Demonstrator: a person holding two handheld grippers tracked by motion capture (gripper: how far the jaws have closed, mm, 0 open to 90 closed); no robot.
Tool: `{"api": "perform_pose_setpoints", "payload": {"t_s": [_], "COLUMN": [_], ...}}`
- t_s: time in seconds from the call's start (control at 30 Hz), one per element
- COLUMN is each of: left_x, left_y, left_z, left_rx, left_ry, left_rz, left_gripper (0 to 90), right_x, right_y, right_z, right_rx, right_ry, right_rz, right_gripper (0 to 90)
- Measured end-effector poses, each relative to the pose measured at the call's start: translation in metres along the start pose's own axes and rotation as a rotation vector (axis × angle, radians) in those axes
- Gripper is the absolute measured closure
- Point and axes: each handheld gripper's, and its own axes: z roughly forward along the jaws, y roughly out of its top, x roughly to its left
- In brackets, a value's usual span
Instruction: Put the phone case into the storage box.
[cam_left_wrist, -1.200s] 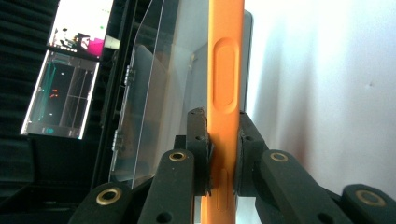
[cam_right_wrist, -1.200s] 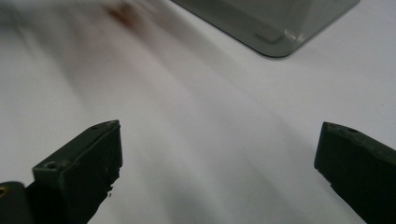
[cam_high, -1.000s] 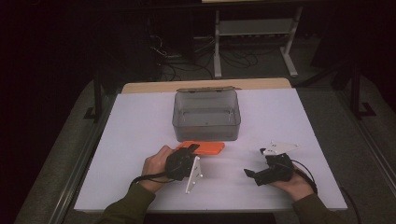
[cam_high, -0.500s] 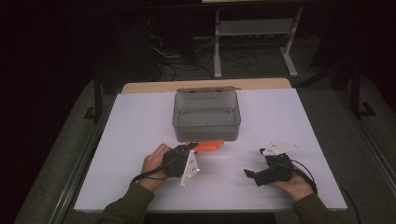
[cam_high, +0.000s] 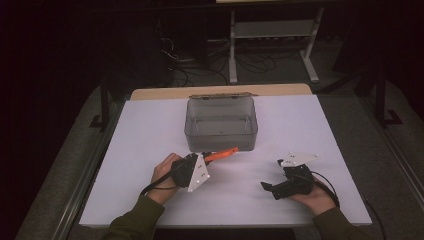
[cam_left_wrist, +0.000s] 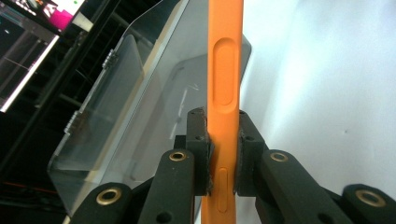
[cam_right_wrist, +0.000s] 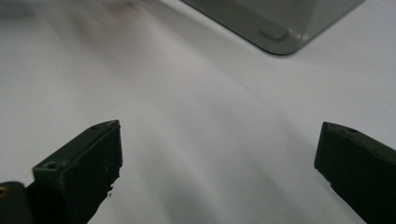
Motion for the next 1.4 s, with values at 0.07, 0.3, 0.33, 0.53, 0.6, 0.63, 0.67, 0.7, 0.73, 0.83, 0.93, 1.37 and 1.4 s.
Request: {"api": "perform_pose_setpoints", "payload": {"t_s": [0.07, 0.3, 0.33, 0.53, 0.6, 0.63, 0.67, 0.7, 0.73, 0.83, 0.93, 1.37, 1.4], "left_x": [0.002, 0.009, 0.009, 0.016, 0.018, 0.019, 0.02, 0.021, 0.021, 0.023, 0.025, 0.038, 0.039], "left_y": [-0.001, -0.005, -0.005, -0.009, -0.01, -0.011, -0.011, -0.012, -0.012, -0.014, -0.017, -0.028, -0.029], "left_z": [0.0, -0.001, -0.001, -0.002, -0.002, -0.002, -0.003, -0.002, -0.002, -0.002, -0.002, -0.003, -0.002], "left_rx": [-0.008, -0.028, -0.031, -0.052, -0.064, -0.07, -0.068, -0.07, -0.076, -0.083, -0.089, -0.142, -0.143], "left_ry": [-0.014, -0.05, -0.055, -0.088, -0.103, -0.108, -0.112, -0.119, -0.127, -0.145, -0.163, -0.246, -0.253], "left_rz": [-0.03, -0.114, -0.13, -0.21, -0.247, -0.26, -0.269, -0.281, -0.299, -0.335, -0.375, -0.561, -0.572], "left_gripper": [79.6, 79.6, 79.6, 79.6, 79.6, 79.6, 79.6, 79.6, 79.6, 79.6, 79.6, 79.5, 79.5], "right_x": [0.0, 0.0, 0.0, 0.0, 0.0, 0.0, 0.0, 0.0, 0.0, 0.001, 0.001, 0.0, 0.0], "right_y": [0.0, 0.0, 0.0, 0.0, 0.0, 0.0, 0.0, 0.0, 0.0, 0.0, 0.0, 0.0, 0.0], "right_z": [0.0, 0.0, 0.0, 0.0, -0.001, -0.001, -0.001, -0.001, -0.001, -0.001, -0.001, 0.0, 0.0], "right_rx": [-0.001, -0.002, -0.002, -0.001, -0.006, -0.005, -0.005, -0.005, -0.004, -0.004, -0.004, -0.003, -0.004], "right_ry": [0.0, -0.001, -0.001, -0.002, -0.003, -0.004, -0.003, -0.002, -0.002, 0.0, 0.0, 0.001, 0.002], "right_rz": [-0.003, -0.004, -0.004, -0.004, 0.003, 0.003, 0.0, -0.004, -0.005, -0.005, -0.004, -0.007, -0.006], "right_gripper": [0.6, 0.5, 0.5, 0.5, 0.5, 0.6, 0.5, 0.5, 0.5, 0.5, 0.5, 0.5, 0.6]}}
